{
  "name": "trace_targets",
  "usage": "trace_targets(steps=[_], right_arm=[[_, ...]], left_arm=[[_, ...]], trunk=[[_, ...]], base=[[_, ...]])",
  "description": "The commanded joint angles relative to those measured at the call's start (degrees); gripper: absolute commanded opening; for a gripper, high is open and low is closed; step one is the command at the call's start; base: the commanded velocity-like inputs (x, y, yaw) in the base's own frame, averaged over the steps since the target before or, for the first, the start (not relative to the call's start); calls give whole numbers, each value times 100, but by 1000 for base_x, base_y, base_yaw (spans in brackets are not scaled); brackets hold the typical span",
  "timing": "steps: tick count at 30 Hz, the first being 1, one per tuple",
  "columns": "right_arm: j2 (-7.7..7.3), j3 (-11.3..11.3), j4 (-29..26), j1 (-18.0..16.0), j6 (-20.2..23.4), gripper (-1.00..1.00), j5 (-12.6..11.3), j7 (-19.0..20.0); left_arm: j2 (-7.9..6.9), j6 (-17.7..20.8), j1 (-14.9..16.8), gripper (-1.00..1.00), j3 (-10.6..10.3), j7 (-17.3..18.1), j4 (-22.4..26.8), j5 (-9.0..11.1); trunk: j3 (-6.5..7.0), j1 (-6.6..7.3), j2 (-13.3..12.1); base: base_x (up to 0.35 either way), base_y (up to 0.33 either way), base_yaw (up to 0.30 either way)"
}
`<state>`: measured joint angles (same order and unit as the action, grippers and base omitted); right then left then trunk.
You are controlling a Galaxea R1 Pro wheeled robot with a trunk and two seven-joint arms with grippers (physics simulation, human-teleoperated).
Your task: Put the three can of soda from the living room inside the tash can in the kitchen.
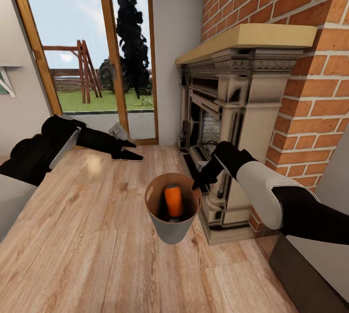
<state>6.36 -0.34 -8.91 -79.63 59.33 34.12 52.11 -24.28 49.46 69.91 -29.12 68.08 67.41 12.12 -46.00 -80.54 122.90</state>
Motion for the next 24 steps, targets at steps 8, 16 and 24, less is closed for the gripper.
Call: trace_targets(steps=[8, 16, 24], right_arm=[[-169, -110, -76, 29, 67, -100, -169, 27], [-807, -114, -110, 167, 67, -100, -183, 17], [-915, -123, -945, 1042, 67, -100, -202, -520]], left_arm=[[-18, -543, -830, 100, 1285, -179, -462, -47], [53, -2130, -2414, 100, 1664, -3241, -920, 54], [75, -3342, -3607, 100, 2225, -4845, -1269, 755]], trunk=[[1, 0, 0], [1, 0, 0], [1, 0, 0]], base=[[0, 0, 0], [-3, 5, 0], [-71, 143, 0]])
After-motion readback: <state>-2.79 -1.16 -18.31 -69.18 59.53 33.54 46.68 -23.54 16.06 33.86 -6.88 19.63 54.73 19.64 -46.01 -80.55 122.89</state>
